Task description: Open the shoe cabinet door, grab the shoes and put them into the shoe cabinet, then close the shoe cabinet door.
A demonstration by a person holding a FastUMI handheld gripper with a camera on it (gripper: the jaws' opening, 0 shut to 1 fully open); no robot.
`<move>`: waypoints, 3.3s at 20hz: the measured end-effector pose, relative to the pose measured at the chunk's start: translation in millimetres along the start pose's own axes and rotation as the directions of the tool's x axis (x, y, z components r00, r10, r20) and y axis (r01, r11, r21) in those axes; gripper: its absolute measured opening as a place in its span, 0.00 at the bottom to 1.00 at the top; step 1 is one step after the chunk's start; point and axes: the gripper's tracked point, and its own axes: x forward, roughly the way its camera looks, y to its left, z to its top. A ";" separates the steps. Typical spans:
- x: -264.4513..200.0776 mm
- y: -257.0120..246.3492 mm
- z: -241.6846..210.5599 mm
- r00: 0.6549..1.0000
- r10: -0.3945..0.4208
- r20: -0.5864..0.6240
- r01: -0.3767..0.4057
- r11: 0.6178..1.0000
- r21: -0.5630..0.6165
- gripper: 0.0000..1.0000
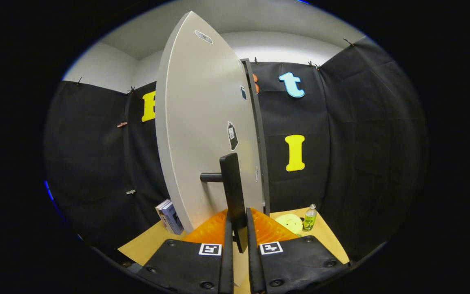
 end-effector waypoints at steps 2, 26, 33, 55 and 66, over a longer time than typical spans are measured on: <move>0.6 -8.5 0.9 1.000 -0.006 -0.002 0.006 1.000 -0.004 0.19; -51.6 -22.0 9.2 0.996 -0.086 0.010 0.085 0.996 0.032 0.18; -72.2 53.8 -42.5 0.995 -0.011 -0.100 0.019 0.997 0.075 0.34; 43.4 114.4 -404.6 0.749 -0.007 -0.662 0.086 0.993 0.086 0.95; 126.9 85.9 -500.1 0.755 -0.149 -0.639 0.177 0.984 -0.020 0.60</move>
